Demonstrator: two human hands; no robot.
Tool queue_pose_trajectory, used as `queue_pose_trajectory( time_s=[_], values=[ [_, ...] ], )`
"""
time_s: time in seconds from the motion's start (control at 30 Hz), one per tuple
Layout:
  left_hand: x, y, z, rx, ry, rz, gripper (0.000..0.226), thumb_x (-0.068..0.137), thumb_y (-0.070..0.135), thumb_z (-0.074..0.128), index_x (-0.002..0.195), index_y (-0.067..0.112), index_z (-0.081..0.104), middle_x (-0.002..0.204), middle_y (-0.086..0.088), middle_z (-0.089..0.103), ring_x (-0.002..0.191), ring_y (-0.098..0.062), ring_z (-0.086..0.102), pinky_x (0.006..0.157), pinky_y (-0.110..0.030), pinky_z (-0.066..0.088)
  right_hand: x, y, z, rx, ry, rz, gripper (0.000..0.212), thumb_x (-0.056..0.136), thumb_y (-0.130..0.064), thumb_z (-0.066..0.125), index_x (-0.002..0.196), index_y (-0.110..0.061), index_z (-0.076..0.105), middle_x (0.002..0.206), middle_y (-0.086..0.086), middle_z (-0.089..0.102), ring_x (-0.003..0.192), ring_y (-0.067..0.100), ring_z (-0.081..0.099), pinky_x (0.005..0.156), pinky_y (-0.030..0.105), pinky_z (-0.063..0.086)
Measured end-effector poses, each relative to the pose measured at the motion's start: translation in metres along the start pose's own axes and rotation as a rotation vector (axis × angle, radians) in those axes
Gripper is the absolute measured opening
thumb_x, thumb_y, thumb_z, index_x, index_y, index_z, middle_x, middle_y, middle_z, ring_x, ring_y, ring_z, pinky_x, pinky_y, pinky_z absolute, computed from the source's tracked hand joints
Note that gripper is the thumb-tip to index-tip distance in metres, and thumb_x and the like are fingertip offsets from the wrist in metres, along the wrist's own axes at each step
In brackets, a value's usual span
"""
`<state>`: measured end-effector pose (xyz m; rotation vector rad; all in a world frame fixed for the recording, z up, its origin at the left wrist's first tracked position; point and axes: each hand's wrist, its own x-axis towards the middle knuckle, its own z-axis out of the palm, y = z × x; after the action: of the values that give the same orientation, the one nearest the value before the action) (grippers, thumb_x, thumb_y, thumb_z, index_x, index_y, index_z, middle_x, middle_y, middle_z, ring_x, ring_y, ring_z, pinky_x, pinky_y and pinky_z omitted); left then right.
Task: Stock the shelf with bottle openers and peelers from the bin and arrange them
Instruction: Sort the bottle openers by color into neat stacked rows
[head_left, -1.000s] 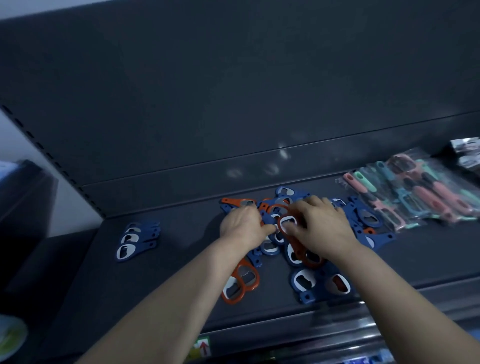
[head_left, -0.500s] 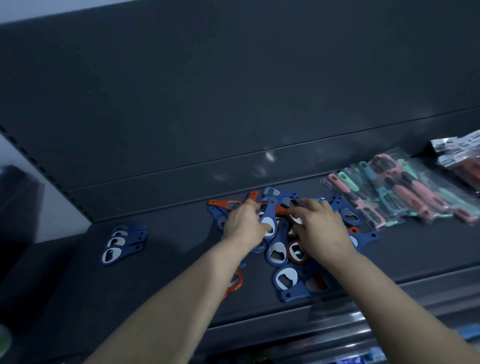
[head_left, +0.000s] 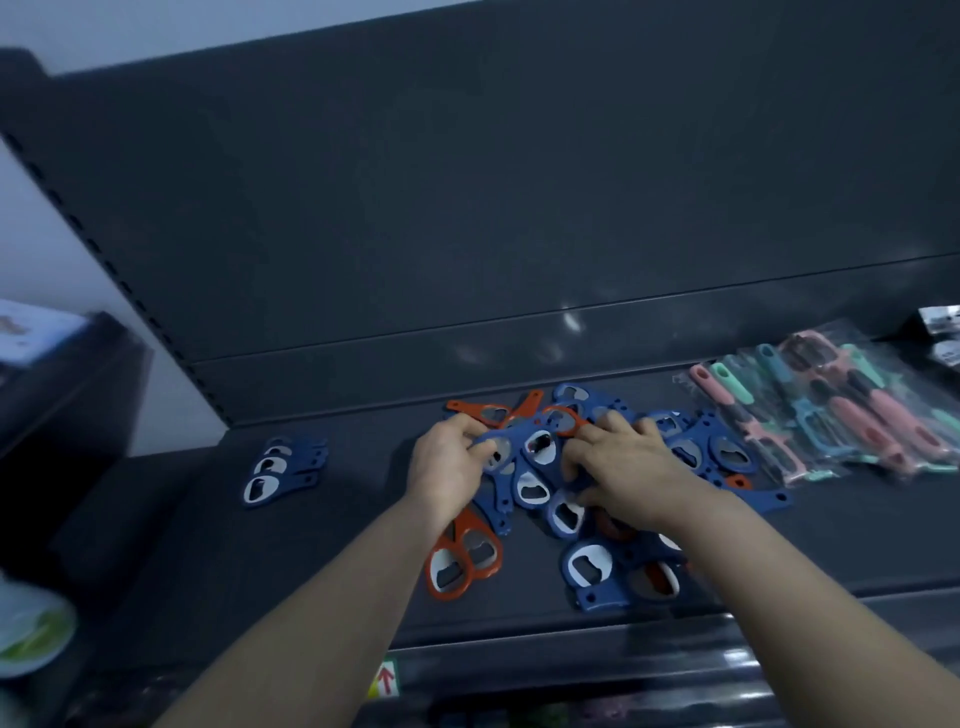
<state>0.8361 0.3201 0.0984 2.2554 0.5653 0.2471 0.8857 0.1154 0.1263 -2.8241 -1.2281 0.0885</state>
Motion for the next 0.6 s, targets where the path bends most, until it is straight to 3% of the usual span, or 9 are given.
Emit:
queue_pose_trajectory(
  time_s=[0.13, 0.33, 0.47, 0.6],
  values=[
    [-0.008, -0.011, -0.021, -0.039, 0.055, 0.017, 0.001, 0.087, 0.022, 0.067, 0.088, 0.023, 0.066, 0.076, 0.006, 0.068, 0.073, -0.01, 0.062, 0.06, -0.022, 0.042, 0.01, -0.011, -0.007, 0.159, 0.053, 0.022, 0.02, 0.086, -0.034, 0.063, 0.087, -0.033, 0.043, 0.093, -0.013, 0.057, 0.104, 0.016, 0.048, 0.082, 0.034, 0.026],
    [-0.023, -0.06, -0.088, -0.082, 0.144, -0.059, 0.012, 0.081, 0.017, 0.071, 0.075, 0.028, 0.069, 0.065, 0.015, 0.068, 0.067, -0.006, 0.064, 0.068, -0.028, 0.05, 0.037, -0.074, 0.0, 0.395, 0.089, -0.056, 0.016, 0.083, -0.026, 0.068, 0.094, -0.027, 0.057, 0.085, -0.012, 0.062, 0.095, 0.017, 0.061, 0.072, 0.027, 0.038],
    [-0.03, -0.11, -0.139, -0.035, 0.178, -0.135, 0.016, 0.074, 0.019, 0.075, 0.066, 0.032, 0.071, 0.071, 0.013, 0.071, 0.078, -0.013, 0.068, 0.079, -0.034, 0.052, 0.061, -0.125, 0.011, 0.417, 0.041, -0.11, 0.012, 0.084, -0.027, 0.066, 0.089, -0.03, 0.056, 0.088, -0.01, 0.065, 0.093, 0.017, 0.06, 0.074, 0.03, 0.042],
    [-0.034, -0.152, -0.174, -0.031, 0.214, -0.179, 0.017, 0.069, 0.018, 0.078, 0.062, 0.032, 0.07, 0.069, 0.012, 0.071, 0.075, -0.015, 0.067, 0.08, -0.034, 0.051, 0.077, -0.165, 0.019, 0.431, 0.021, -0.123, 0.015, 0.085, -0.026, 0.066, 0.084, -0.033, 0.053, 0.093, -0.008, 0.058, 0.093, 0.016, 0.057, 0.076, 0.029, 0.041]
  ],
)
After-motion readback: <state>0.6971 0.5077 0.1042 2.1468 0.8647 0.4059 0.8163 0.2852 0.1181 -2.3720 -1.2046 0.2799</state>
